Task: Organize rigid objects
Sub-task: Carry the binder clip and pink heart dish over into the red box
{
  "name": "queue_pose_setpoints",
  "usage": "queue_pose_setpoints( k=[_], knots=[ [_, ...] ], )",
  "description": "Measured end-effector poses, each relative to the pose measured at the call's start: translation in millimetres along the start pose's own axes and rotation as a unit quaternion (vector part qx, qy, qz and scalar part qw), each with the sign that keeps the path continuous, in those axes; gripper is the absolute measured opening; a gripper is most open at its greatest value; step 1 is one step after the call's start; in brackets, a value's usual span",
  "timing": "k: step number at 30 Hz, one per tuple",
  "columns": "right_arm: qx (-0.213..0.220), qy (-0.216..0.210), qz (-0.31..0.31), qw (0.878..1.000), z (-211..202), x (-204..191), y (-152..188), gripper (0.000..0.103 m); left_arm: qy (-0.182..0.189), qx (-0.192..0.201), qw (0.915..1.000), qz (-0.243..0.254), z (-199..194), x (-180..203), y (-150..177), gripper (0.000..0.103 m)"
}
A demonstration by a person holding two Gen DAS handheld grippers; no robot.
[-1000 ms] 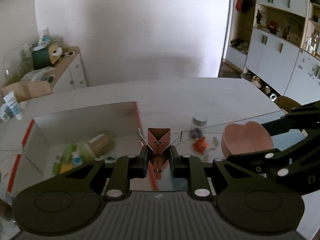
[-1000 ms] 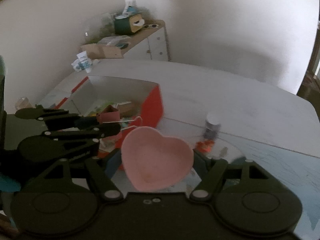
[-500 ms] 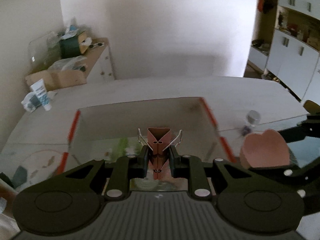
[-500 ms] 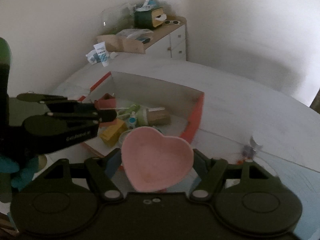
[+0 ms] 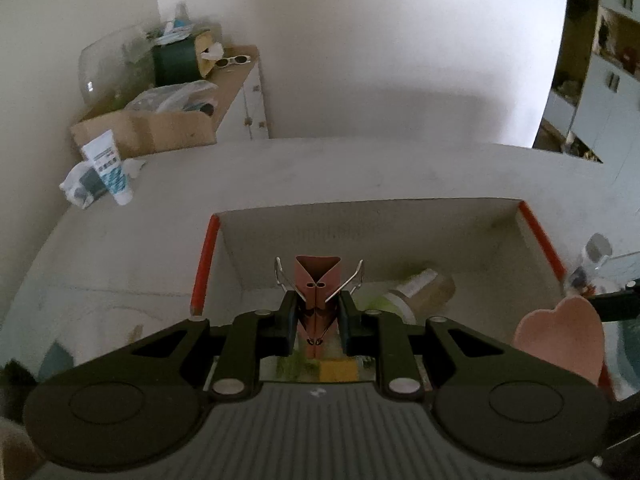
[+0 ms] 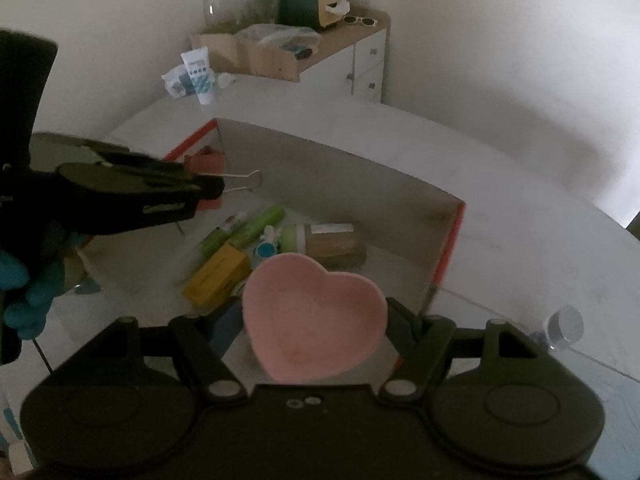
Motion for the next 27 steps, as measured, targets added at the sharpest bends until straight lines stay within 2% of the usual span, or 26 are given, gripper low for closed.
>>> queue_pose_setpoints(
  k=[14,27],
  knots=[
    [-0.043,0.010,-0.014,0.999,55.6,-10.8,-8.7,0.074,0.002,-0.047,0.9988,0.015,53.4,2.8,-12.0,0.020],
    [-0.072,0.018,-0.030,0.997,74.8,-17.6,-8.1,0.074,0.009,-0.100,0.9947,0.017,78.8,4.2,-8.3,0.020]
  ],
)
Point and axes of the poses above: each gripper's, at about its wrist camera, not at the fingertips, and z roughly the way its jaws point, x to its right, y to its underside, the point moved 8 cm from there along z, roughly the way its jaws point, and after that the axes turned 6 degrees about -x, right-handed, at the moved point
